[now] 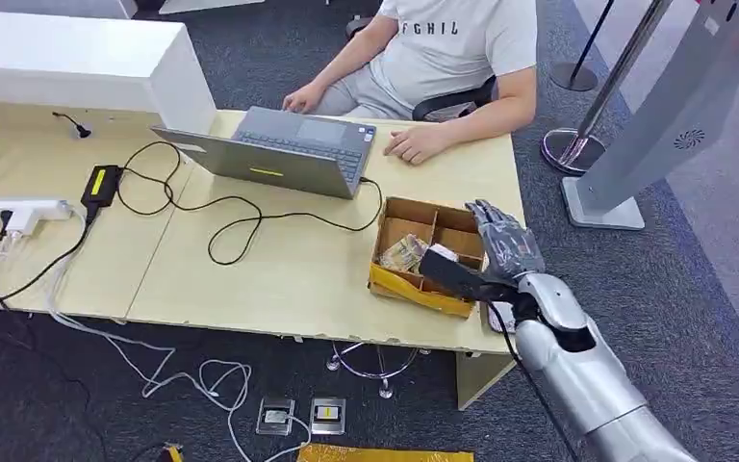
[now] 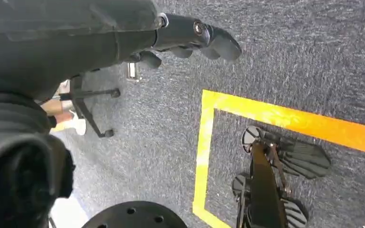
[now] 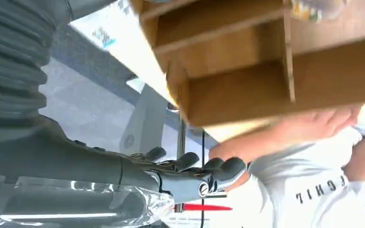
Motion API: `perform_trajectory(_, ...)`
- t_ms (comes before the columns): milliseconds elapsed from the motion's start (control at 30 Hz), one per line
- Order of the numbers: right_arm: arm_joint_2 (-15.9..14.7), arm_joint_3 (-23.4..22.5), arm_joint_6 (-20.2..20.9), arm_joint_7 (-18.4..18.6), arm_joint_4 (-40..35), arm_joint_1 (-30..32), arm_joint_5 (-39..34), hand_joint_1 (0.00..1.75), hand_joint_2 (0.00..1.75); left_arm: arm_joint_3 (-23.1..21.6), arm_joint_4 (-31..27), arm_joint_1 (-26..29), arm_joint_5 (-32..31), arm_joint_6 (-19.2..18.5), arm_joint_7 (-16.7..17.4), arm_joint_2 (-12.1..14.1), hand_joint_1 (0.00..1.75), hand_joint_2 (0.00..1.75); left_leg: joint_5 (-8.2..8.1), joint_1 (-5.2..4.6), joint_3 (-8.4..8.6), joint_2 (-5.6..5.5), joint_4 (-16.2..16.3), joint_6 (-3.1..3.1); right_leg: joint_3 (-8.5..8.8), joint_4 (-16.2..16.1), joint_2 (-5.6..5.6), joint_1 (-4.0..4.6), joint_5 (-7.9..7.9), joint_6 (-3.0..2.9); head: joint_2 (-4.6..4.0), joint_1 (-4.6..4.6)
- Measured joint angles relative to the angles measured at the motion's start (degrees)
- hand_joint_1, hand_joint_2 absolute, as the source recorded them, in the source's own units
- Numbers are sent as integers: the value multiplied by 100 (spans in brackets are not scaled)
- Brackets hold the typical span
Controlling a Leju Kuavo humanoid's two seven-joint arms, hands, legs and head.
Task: Pass the card to the sensor for recognition and then transmit it.
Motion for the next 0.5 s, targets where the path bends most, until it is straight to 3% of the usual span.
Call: perform_trajectory(500,-109,-155,155,28,-1103,520,201,0,175,-7,0,1,-20,-2,-9,0,0,0,-1,1,-1,1,-1,-1,-1,0,0,1,-1,-1,0,0)
